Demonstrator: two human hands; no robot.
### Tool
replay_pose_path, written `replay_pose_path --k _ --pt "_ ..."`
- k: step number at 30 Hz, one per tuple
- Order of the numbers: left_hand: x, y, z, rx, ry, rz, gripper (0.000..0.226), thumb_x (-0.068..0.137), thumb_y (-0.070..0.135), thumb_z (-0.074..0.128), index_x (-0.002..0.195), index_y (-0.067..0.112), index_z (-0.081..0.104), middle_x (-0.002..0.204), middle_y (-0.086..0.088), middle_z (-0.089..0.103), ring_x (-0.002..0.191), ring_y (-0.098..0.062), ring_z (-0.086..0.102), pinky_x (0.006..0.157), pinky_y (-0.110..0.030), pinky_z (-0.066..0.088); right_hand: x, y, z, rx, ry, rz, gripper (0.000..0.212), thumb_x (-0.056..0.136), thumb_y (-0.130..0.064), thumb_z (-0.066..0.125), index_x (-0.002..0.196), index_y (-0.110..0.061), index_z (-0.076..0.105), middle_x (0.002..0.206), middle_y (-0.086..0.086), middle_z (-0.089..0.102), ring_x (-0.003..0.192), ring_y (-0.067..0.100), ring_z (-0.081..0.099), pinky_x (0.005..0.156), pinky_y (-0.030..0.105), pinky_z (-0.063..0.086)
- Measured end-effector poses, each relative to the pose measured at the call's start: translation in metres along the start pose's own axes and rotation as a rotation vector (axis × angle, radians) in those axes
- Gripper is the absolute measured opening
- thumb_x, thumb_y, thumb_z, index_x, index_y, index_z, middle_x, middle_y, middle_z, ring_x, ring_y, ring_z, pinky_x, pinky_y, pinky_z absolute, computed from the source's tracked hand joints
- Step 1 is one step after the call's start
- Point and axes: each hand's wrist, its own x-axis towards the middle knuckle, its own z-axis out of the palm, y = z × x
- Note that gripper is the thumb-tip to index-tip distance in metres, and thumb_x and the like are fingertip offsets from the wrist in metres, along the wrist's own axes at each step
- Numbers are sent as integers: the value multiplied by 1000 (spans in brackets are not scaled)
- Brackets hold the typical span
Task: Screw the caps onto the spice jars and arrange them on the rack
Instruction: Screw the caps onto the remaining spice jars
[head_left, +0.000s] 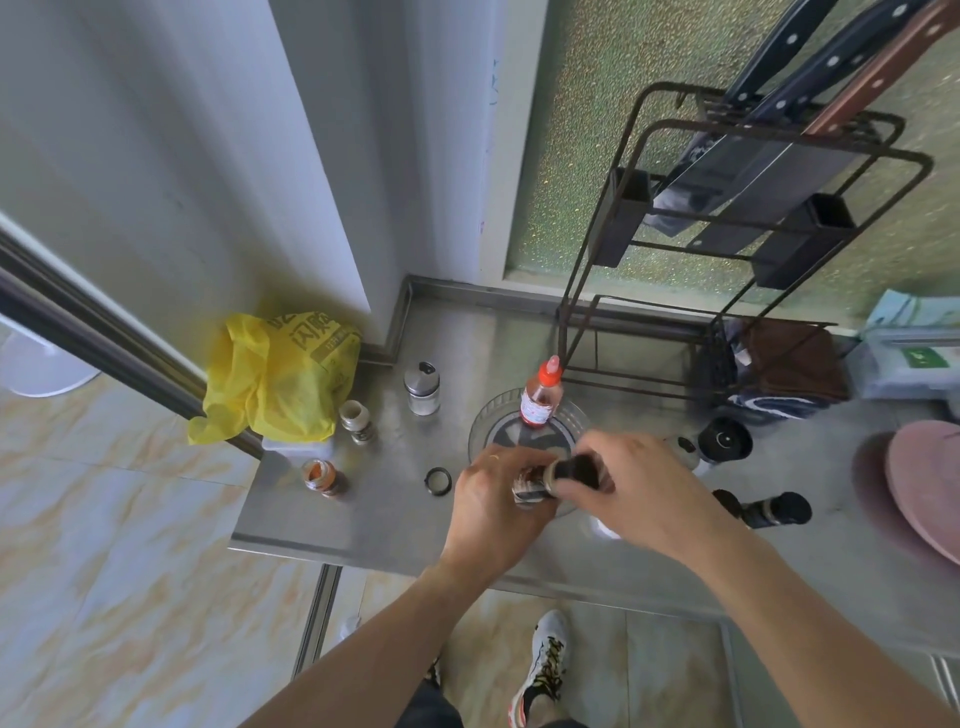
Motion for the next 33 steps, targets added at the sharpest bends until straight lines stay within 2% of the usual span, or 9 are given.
replay_pose_path --k 4,9,12,14,16,20,25,30,33 --pt "0 0 -3 -18 10 -22 38 64 15 87 98 27 77 92 8 74 85 -11 68 77 -32 57 -1 -3 -3 35 -27 -24 46 81 -55 70 115 -27 57 106 -12 59 93 17 63 79 31 48" --pt "-1 0 -6 -16 4 -15 38 63 16 86 97 29 76 92 10 74 84 -10 68 76 -35 58 1 -4 1 0 37 41 51 79 -71 57 100 -24 62 87 -10 66 83 20 62 72 35 49" --pt "-2 -1 -7 -15 7 -9 37 65 16 86 98 30 76 92 10 74 85 -12 69 77 -32 57 1 -8 3 36 26 -38 36 76 -51 73 102 -30 61 93 -14 65 88 18 65 78 36 52" --pt "-4 -2 -6 -5 -1 20 37 65 18 87 98 29 76 91 10 74 85 -10 68 78 -21 52 0 -7 5 19 124 14 34 81 -57 64 82 -23 63 76 -9 65 74 22 63 68 36 50" --pt "-8 -3 -3 4 -15 59 35 64 20 88 96 27 76 91 10 75 84 -9 68 78 -17 50 -1 -9 5 28 114 22 40 78 -62 65 92 -24 64 82 -13 61 79 18 61 71 33 47" --pt "-12 -8 -3 -10 0 54 33 67 21 86 97 28 76 90 12 75 82 -7 68 75 -30 56 -11 -11 16 60 69 -13 38 72 -36 83 104 -25 66 99 -8 69 93 18 65 81 32 50" --pt "-30 -24 0 27 31 66 25 72 32 77 97 29 73 86 9 74 75 -9 68 66 -34 58 -23 -21 50 46 165 52 33 77 -36 82 105 -23 69 98 -7 71 90 16 66 77 21 41" --pt "-41 -63 5 190 -307 -103 70 76 25 77 137 39 46 125 8 63 112 -10 57 90 -22 47 -20 -17 81 -47 96 148 34 89 -38 70 115 -20 60 107 -2 64 98 20 65 79 27 46" --pt "-46 -94 -1 237 -222 -292 64 77 18 77 134 30 50 123 6 64 111 -13 60 91 -29 50 -18 -9 102 -124 45 191 30 93 -33 64 116 -17 55 113 1 61 97 23 66 79 31 49"
